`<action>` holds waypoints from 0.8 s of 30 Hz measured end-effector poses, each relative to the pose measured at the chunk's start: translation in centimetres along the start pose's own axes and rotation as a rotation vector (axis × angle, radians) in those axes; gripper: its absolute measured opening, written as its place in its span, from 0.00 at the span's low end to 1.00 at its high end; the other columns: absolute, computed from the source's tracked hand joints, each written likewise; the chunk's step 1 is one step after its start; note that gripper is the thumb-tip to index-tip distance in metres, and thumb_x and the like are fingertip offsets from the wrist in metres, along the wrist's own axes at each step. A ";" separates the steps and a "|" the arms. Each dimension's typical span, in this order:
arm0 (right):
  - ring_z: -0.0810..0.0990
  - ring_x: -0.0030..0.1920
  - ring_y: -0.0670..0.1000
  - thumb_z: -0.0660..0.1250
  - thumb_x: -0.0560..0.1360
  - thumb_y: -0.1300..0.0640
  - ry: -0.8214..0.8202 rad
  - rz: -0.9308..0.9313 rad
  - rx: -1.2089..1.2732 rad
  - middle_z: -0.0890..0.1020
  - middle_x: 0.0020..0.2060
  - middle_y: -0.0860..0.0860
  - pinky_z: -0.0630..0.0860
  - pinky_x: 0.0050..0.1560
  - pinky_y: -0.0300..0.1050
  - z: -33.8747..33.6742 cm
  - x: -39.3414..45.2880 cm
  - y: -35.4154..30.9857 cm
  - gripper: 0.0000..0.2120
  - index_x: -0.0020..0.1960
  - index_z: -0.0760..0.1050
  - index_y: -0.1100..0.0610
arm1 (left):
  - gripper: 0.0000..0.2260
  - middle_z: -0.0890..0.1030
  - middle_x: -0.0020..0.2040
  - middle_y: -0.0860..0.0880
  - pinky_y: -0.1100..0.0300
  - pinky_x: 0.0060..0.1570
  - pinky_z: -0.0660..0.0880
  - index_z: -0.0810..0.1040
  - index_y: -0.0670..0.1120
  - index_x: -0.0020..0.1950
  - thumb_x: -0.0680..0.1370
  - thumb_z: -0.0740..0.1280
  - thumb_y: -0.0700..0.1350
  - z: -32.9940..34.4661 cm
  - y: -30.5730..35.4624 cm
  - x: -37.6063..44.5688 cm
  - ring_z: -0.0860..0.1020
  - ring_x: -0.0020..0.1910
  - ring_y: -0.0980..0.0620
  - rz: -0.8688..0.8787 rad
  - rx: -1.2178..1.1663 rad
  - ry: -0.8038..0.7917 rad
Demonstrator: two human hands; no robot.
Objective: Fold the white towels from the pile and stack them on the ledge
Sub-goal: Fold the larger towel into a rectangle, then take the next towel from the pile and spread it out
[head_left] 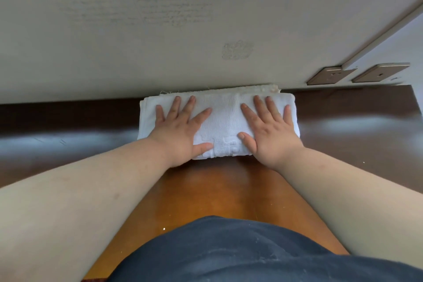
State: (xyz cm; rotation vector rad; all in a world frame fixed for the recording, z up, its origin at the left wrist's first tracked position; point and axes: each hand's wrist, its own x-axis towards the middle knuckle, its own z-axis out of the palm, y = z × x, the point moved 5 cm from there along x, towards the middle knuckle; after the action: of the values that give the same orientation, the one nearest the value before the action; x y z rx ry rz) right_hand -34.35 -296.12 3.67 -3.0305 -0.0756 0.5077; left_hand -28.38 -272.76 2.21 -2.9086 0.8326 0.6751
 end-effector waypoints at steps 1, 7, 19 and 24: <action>0.34 0.79 0.54 0.35 0.75 0.29 -0.009 0.003 -0.002 0.40 0.80 0.49 0.35 0.75 0.65 0.1 0.1 0.0 0.36 0.79 0.35 0.42 | 0.38 0.30 0.78 0.52 0.33 0.70 0.35 0.20 0.69 0.67 0.65 0.39 0.79 0.0 -0.1 0.1 0.30 0.76 0.43 0.001 -0.001 -0.020; 0.33 0.79 0.53 0.33 0.73 0.29 -0.080 -0.009 0.000 0.37 0.80 0.47 0.33 0.75 0.63 -0.1 0.6 0.0 0.37 0.79 0.33 0.42 | 0.38 0.28 0.77 0.53 0.34 0.71 0.37 0.26 0.66 0.72 0.69 0.42 0.76 -0.8 0.4 -0.6 0.29 0.76 0.44 -0.064 -0.007 -0.131; 0.48 0.80 0.53 0.48 0.77 0.33 0.212 0.033 0.137 0.55 0.80 0.51 0.47 0.76 0.64 -4.1 -0.6 -1.5 0.35 0.79 0.55 0.48 | 0.33 0.48 0.81 0.42 0.46 0.77 0.49 0.55 0.54 0.80 0.79 0.61 0.61 7.3 -7.9 -27.8 0.48 0.80 0.43 -0.591 -0.157 0.142; 0.44 0.80 0.52 0.51 0.80 0.38 0.248 -0.150 0.116 0.56 0.80 0.50 0.42 0.78 0.60 -4.6 -4.3 -10.3 0.30 0.79 0.59 0.49 | 0.31 0.68 0.73 0.36 0.37 0.67 0.67 0.72 0.44 0.73 0.72 0.75 0.52 12.0 -10.8 -43.3 0.68 0.71 0.36 -0.961 -0.238 0.154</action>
State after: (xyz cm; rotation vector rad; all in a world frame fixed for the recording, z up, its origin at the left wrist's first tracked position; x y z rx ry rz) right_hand -37.31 -286.42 10.15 -2.9163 -0.2477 0.1181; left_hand -60.50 -240.22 8.68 -3.0475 -0.6949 0.4500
